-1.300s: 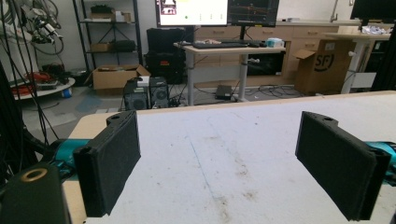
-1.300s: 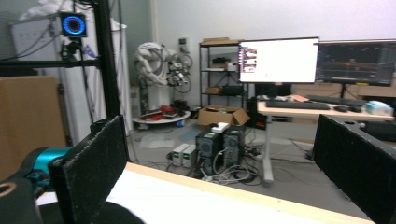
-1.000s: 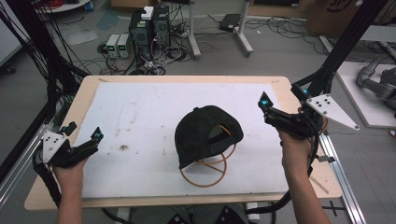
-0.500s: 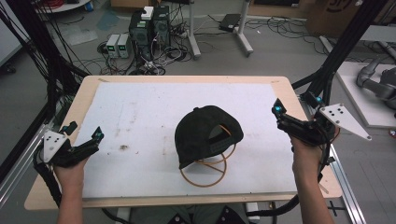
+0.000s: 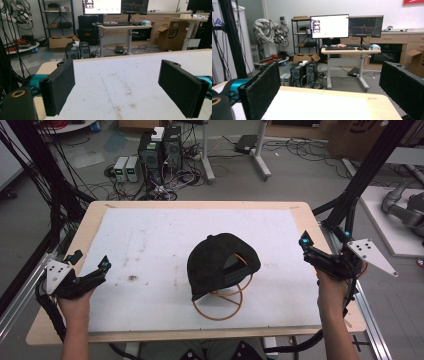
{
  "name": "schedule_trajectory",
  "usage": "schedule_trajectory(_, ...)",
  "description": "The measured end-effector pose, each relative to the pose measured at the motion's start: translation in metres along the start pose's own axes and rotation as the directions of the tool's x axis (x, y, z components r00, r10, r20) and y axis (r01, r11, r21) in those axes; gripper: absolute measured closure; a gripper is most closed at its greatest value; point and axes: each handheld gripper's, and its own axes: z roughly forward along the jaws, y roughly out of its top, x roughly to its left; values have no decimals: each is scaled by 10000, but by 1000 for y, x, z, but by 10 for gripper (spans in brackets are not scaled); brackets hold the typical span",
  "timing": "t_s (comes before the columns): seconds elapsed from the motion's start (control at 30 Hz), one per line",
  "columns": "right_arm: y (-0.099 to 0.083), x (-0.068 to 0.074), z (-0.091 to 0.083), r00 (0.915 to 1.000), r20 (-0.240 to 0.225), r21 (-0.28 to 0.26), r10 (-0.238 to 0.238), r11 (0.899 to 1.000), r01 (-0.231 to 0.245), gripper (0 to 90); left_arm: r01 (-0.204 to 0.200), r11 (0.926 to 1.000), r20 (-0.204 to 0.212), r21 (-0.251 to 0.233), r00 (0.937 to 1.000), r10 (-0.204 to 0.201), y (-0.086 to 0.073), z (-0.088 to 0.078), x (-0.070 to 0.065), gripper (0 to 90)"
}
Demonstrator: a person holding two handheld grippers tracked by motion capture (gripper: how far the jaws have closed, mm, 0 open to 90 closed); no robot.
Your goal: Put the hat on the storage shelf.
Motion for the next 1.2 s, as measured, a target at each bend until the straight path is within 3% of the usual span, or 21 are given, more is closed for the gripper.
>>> schedule_trajectory(0.43,-47,-29,10,9980,235,194,585,9981,-590,33,-3,10000,12,-13,10000,3,0,1,0,142)
schedule_trajectory(0.73,-71,-32,15,9986,247,391,471,9981,-481,33,9,10000,-1,-60,10000,-9,1,0,0,142)
schedule_trajectory(1.2,-93,-32,17,9987,60,672,502,9965,-505,33,-11,10000,46,-88,10000,11,1,1,1,142)
